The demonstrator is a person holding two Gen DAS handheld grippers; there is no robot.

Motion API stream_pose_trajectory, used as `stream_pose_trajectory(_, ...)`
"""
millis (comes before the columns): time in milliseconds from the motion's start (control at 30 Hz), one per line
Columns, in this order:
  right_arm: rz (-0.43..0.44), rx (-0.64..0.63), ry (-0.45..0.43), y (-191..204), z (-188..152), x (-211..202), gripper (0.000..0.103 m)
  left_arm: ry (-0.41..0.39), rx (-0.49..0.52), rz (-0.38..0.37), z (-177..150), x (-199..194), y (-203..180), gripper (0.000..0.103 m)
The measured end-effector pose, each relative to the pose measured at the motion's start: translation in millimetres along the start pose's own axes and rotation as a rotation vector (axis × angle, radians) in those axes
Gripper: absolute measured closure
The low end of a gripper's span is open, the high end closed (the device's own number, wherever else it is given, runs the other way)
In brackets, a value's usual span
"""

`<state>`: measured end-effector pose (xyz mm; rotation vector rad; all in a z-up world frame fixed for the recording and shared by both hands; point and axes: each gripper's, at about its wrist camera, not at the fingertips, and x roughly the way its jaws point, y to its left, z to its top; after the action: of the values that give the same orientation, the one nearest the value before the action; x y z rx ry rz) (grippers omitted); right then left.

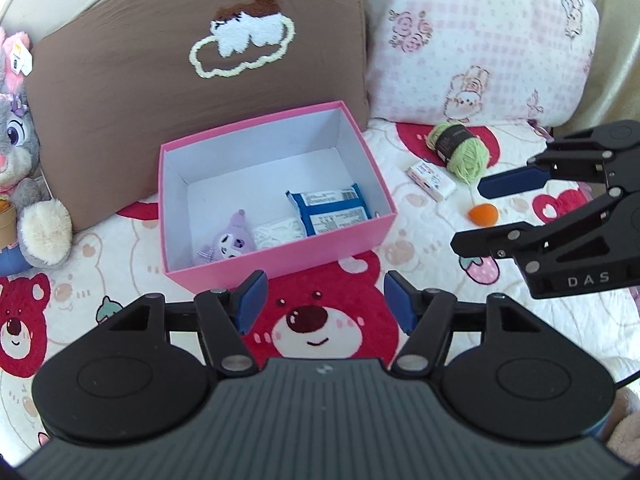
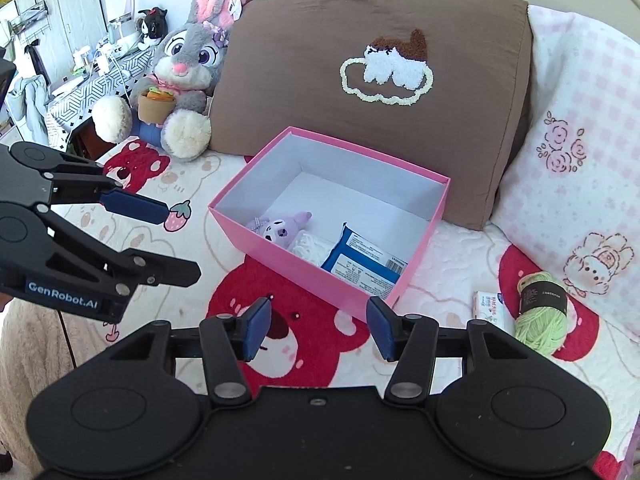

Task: Organize objects
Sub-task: 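Withdraw from the box and move the left gripper to the orange sponge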

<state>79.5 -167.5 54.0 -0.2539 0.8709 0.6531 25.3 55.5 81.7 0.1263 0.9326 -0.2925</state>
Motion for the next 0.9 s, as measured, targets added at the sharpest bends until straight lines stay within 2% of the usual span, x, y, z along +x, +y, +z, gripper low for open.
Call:
stream_pose_trajectory(133,-0.007,-0.005,0.017,-1.4,-9.7,-6.7,0.038,0.027,0.005,-0.026,-6.0,2.9,-9.8,0.038)
stream_pose_trajectory(267,0.032,0.031,0.059,-7.9,-20.8,-7.7,0.034,0.065,0.010,-0.103,-12.9,9.2,-21.0,0.037)
stream_pose_trajectory(667,0.008,0.005,0.082,-22.1,-58.4,-18.9,0.030,0.116,0.035,-0.109,-20.6,33.8,-54.2,0.033)
stream_pose_trajectory(900,-0.010,0.035,0.082,-40.7,-83.2,-25.0,0.030,0.161,0.031,-0.150,-20.5,51.6,-72.8,0.032)
